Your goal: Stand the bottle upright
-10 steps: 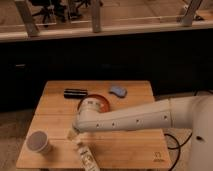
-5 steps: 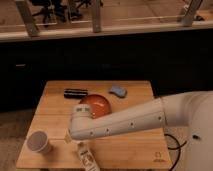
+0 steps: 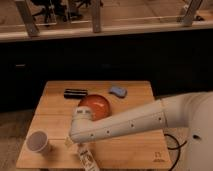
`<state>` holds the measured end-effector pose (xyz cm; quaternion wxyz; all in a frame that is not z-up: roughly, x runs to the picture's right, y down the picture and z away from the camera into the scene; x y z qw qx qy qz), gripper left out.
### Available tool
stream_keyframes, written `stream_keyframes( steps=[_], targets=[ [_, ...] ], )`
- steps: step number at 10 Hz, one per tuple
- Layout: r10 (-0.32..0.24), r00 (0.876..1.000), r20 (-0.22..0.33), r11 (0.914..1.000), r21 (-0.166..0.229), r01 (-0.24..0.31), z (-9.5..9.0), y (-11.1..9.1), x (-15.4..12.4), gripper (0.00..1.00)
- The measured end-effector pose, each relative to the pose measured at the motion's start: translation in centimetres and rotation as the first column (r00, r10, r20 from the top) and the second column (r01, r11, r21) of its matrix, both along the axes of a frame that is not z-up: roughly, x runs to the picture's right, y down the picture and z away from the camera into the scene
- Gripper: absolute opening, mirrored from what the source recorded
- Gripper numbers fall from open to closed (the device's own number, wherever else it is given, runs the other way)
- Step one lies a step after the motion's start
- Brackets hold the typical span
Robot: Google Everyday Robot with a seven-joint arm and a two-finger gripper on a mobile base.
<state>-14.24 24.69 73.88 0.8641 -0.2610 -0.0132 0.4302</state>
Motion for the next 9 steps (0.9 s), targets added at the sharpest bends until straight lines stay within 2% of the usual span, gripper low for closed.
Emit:
stream_keyframes(
  steps=[4, 9],
  targets=[
    [0.04, 0.999, -0.037, 0.9981, -0.045, -0.042, -0.3, 1.7, 0.3, 0.8],
    [0.071, 0.995, -0.07, 0.9925, -0.095, -0.078, 0.1, 3.8, 0.5, 0.8]
  ],
)
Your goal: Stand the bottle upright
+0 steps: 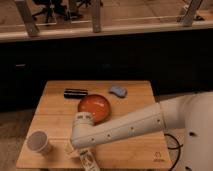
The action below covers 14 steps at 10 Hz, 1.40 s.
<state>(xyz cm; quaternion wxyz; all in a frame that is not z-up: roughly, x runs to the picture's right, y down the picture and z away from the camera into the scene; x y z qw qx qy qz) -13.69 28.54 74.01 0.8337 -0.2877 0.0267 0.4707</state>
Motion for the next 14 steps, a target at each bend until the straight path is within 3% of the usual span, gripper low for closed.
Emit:
stream_keyframes(
  steps=[4, 12, 14],
  targets=[
    [0.026, 1.0, 0.0, 0.9994, -0.025, -0.026, -0.2, 1.7, 0.8, 0.79],
    [0.01, 1.0, 0.018, 0.999, -0.044, -0.009, -0.1, 2.6, 0.3, 0.03],
    [0.008, 1.0, 0.019, 0.9989, -0.045, -0.007, -0.1, 2.6, 0.4, 0.0]
  ],
)
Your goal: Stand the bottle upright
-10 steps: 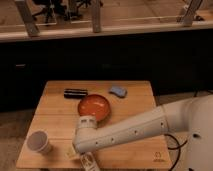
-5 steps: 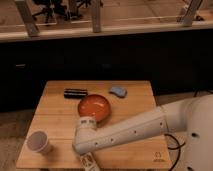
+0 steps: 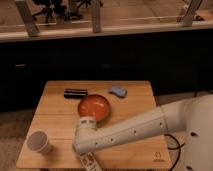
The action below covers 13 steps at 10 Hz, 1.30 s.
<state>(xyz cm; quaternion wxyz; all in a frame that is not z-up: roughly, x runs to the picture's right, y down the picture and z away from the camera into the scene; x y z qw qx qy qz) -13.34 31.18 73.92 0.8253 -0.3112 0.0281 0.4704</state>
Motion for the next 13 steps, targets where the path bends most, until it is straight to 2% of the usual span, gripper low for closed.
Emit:
stream_keyframes(
  steps=[5, 13],
  targets=[
    [-0.005, 1.0, 0.028, 0.9999, 0.011, 0.004, -0.4, -0.2, -0.7, 0.0],
    [-0.006, 1.0, 0.014, 0.9987, 0.051, 0.006, -1.6, -2.6, -1.1, 0.0]
  ],
)
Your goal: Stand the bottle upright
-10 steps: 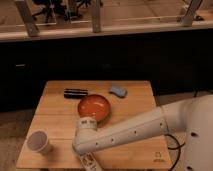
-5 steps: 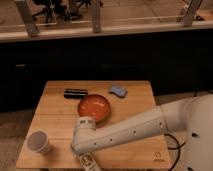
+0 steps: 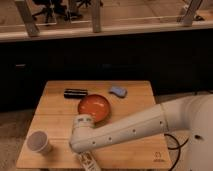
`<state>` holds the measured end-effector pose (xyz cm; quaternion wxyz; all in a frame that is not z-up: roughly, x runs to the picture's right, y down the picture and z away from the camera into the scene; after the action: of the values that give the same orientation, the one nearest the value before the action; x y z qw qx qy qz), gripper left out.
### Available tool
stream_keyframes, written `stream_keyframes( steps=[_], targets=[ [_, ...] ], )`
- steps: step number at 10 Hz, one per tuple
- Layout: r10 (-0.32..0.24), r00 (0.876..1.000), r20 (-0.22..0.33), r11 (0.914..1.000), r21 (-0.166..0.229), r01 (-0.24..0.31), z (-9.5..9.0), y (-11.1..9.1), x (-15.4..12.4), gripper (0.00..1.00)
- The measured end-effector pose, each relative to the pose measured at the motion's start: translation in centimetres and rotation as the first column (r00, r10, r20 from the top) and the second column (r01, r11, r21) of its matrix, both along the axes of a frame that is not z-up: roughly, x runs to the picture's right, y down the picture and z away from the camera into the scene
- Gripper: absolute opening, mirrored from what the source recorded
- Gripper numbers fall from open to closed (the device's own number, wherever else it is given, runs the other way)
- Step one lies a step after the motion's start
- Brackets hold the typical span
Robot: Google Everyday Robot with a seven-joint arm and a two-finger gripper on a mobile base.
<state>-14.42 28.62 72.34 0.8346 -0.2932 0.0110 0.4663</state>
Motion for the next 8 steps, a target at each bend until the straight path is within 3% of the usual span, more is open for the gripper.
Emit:
stream_keyframes(
  steps=[8],
  targets=[
    [-0.004, 1.0, -0.017, 0.9979, 0.064, 0.005, -1.5, -2.8, -0.9, 0.0]
  ],
)
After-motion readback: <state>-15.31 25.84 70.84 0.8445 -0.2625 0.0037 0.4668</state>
